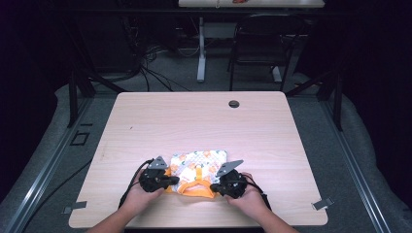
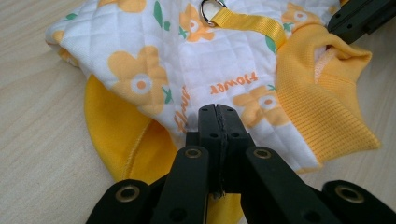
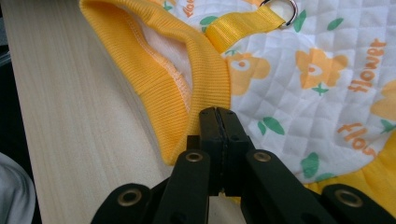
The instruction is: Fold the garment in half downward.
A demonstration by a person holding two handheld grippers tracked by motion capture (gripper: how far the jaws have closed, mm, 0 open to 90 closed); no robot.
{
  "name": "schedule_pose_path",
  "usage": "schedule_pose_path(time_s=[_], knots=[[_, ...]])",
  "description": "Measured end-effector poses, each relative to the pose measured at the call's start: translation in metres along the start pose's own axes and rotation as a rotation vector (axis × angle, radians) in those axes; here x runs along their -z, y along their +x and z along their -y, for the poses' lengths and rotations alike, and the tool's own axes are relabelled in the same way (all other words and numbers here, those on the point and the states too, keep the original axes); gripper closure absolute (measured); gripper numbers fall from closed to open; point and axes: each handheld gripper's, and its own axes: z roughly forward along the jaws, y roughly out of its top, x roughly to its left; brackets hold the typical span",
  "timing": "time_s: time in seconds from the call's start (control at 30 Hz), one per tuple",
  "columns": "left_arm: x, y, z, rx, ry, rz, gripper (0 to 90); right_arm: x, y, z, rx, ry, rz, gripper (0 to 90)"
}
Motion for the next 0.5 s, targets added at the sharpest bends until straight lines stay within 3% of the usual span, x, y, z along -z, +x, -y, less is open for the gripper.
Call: schedule_pose_path(time_s=[0.5], knots=[[-0.002,0.0074,-0.0011,0.038,-0.018,0.004,90.0,-0.0029,-0.0058,-0.0043,-0.006,0.006,0.004,90.0]])
